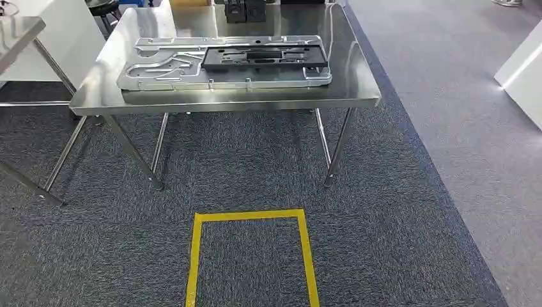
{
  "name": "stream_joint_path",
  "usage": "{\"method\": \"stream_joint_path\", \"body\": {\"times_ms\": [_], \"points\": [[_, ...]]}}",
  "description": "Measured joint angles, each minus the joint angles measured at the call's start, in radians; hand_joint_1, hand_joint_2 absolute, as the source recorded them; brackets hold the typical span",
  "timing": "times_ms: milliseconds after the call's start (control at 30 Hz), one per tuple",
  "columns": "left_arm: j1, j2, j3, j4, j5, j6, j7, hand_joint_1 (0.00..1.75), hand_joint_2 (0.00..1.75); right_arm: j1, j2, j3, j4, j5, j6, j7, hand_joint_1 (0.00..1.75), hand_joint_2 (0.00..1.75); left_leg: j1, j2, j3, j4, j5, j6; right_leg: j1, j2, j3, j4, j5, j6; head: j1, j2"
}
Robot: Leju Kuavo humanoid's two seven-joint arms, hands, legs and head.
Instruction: Take the parts from the cabinet and place them on the table.
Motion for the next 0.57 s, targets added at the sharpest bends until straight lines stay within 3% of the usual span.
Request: {"method": "stream_joint_path", "body": {"times_ms": [33, 100, 133, 167, 200, 233, 267, 300, 333, 367, 400, 500, 533, 567], "points": [[-0.002, -0.002, -0.001, 0.000, 0.000, 0.000, -0.001, 0.00, 0.00, 0.001, 0.000, -0.003, 0.000, 0.000, 0.000, 0.000, 0.00, 0.00, -0.002, 0.007, -0.014, 0.002, 0.012, 0.010, -0.001, 0.003, -0.008, 0.022, -0.050, 0.002, 0.000, 0.000], [-0.002, -0.002, -0.005, 0.000, 0.007, 0.000, 0.000, 0.00, 0.00, 0.001, 0.000, -0.006, 0.000, 0.000, 0.000, 0.000, 0.00, 0.00, -0.003, 0.007, -0.044, 0.003, 0.037, 0.017, -0.004, 0.003, -0.040, 0.151, -0.188, 0.007, 0.000, 0.000], [-0.001, -0.002, -0.005, 0.000, 0.007, 0.000, 0.000, 0.00, 0.00, 0.001, 0.000, -0.006, 0.000, 0.000, 0.000, 0.000, 0.00, 0.00, -0.005, 0.008, -0.061, 0.005, 0.049, 0.017, -0.004, 0.003, -0.056, 0.229, -0.234, 0.010, 0.000, 0.000], [-0.001, -0.003, -0.005, 0.000, 0.007, 0.000, 0.000, 0.00, 0.00, 0.001, 0.000, -0.007, 0.001, 0.000, 0.000, 0.000, 0.00, 0.00, -0.007, 0.009, -0.081, 0.010, 0.060, 0.017, -0.004, 0.002, -0.065, 0.296, -0.253, 0.013, 0.000, 0.000], [-0.001, -0.003, -0.005, 0.000, 0.007, 0.000, 0.000, 0.00, 0.00, 0.001, 0.002, -0.007, 0.002, 0.000, 0.001, 0.000, 0.00, 0.00, -0.008, 0.011, -0.102, 0.018, 0.070, 0.015, -0.004, 0.002, -0.056, 0.326, -0.235, 0.014, 0.000, 0.000], [-0.001, -0.004, -0.005, 0.000, 0.007, 0.000, 0.001, 0.00, 0.00, 0.001, 0.002, -0.007, 0.003, 0.000, 0.002, -0.003, 0.00, 0.00, -0.008, 0.011, -0.122, 0.024, 0.075, 0.014, -0.004, 0.002, -0.026, 0.309, -0.196, 0.013, 0.000, 0.000], [-0.001, -0.005, -0.005, 0.000, 0.007, 0.002, 0.004, 0.00, 0.00, 0.001, 0.001, -0.007, 0.003, 0.000, 0.004, -0.008, 0.00, 0.00, -0.008, 0.011, -0.140, 0.031, 0.082, 0.011, -0.004, 0.002, 0.019, 0.259, -0.157, 0.010, 0.000, 0.000], [-0.001, -0.005, -0.005, 0.000, 0.007, 0.003, 0.009, 0.00, 0.00, 0.001, 0.001, -0.007, 0.003, -0.001, 0.006, -0.012, 0.00, 0.00, -0.008, 0.011, -0.155, 0.037, 0.089, 0.009, -0.004, 0.003, 0.077, 0.184, -0.135, 0.006, 0.000, 0.000], [-0.002, -0.006, -0.005, 0.000, 0.007, 0.004, 0.014, 0.00, 0.00, 0.000, 0.001, -0.007, 0.003, 0.000, 0.011, -0.019, 0.00, 0.00, -0.008, 0.011, -0.164, 0.042, 0.098, 0.005, -0.003, 0.003, 0.151, 0.085, -0.146, -0.001, 0.000, 0.000], [-0.003, -0.008, -0.005, 0.000, 0.007, 0.006, 0.019, 0.00, 0.00, -0.003, 0.001, -0.007, 0.003, 0.000, 0.015, -0.023, 0.00, 0.00, -0.013, 0.010, -0.177, 0.050, 0.104, 0.000, 0.005, 0.003, 0.216, -0.020, -0.191, -0.006, 0.000, 0.000], [-0.002, -0.008, -0.005, 0.000, 0.006, 0.008, 0.022, 0.00, 0.00, -0.004, 0.001, -0.007, 0.003, 0.000, 0.019, -0.025, 0.00, 0.00, -0.013, 0.011, -0.180, 0.051, 0.112, -0.007, 0.005, 0.002, 0.220, -0.042, -0.202, -0.013, 0.000, 0.000], [-0.002, -0.007, -0.005, 0.000, 0.006, 0.019, 0.032, 0.00, 0.00, -0.002, 0.002, -0.007, 0.005, 0.000, 0.019, -0.031, 0.00, 0.00, -0.012, 0.011, -0.184, 0.048, 0.130, -0.024, 0.004, 0.000, 0.208, -0.050, -0.183, -0.035, 0.000, 0.000], [-0.001, -0.006, -0.005, 0.000, 0.007, 0.021, 0.035, 0.00, 0.00, -0.003, 0.005, -0.007, 0.006, 0.000, 0.019, -0.031, 0.00, 0.00, -0.007, 0.004, -0.193, 0.062, 0.112, -0.028, 0.000, -0.004, 0.206, -0.054, -0.174, -0.042, 0.000, 0.000], [0.000, -0.008, -0.005, 0.000, 0.007, 0.022, 0.036, 0.00, 0.00, -0.004, 0.004, -0.007, 0.006, 0.000, 0.019, -0.031, 0.00, 0.00, -0.006, -0.002, -0.214, 0.114, 0.065, -0.033, -0.001, -0.003, 0.199, -0.054, -0.168, -0.050, 0.000, 0.000]]}}
